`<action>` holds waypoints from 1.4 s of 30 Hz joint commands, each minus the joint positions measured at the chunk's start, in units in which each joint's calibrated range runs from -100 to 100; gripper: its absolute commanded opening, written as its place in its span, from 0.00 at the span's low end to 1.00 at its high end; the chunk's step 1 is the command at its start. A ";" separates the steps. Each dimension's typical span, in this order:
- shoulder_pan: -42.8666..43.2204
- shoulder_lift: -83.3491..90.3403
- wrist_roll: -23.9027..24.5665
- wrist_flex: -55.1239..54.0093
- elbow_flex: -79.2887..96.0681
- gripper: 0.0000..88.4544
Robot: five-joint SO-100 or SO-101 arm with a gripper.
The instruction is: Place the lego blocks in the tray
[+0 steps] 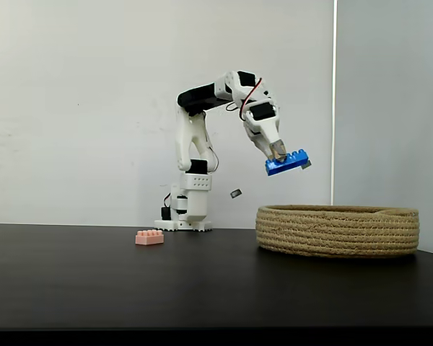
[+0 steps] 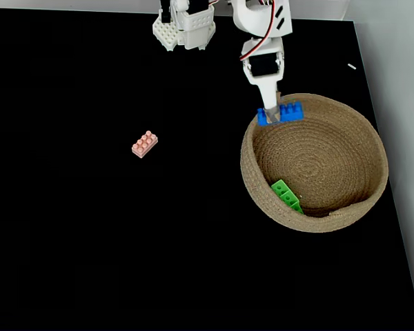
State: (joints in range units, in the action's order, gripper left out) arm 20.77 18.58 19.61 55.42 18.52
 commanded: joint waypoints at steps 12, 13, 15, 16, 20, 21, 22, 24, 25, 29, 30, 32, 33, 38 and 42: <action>3.55 -7.57 2.15 -4.23 -2.24 0.31; 3.47 -7.40 1.66 -4.07 -2.24 0.32; 3.14 -6.97 0.29 -4.07 -2.42 0.32; 2.81 -6.54 -0.78 -3.73 -2.42 0.31; -0.32 -2.67 -8.30 -0.40 -0.69 0.31; -1.64 -1.55 -11.14 0.93 -0.14 0.30; -2.96 -0.26 -13.77 1.93 0.86 0.31; -5.68 2.75 -18.36 2.35 4.69 0.33; -7.33 4.04 -21.10 2.85 6.79 0.33; -13.84 8.25 -29.11 4.51 12.36 0.32; -15.41 8.94 -30.33 6.01 12.26 0.33; -18.37 10.06 -32.72 9.43 11.17 0.34; -19.94 10.23 -33.85 11.68 10.26 0.34; -29.83 11.26 -43.42 18.17 8.25 0.31; -37.34 10.06 -50.94 21.01 8.98 0.24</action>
State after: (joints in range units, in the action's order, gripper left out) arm -10.26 26.55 -24.79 74.26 31.15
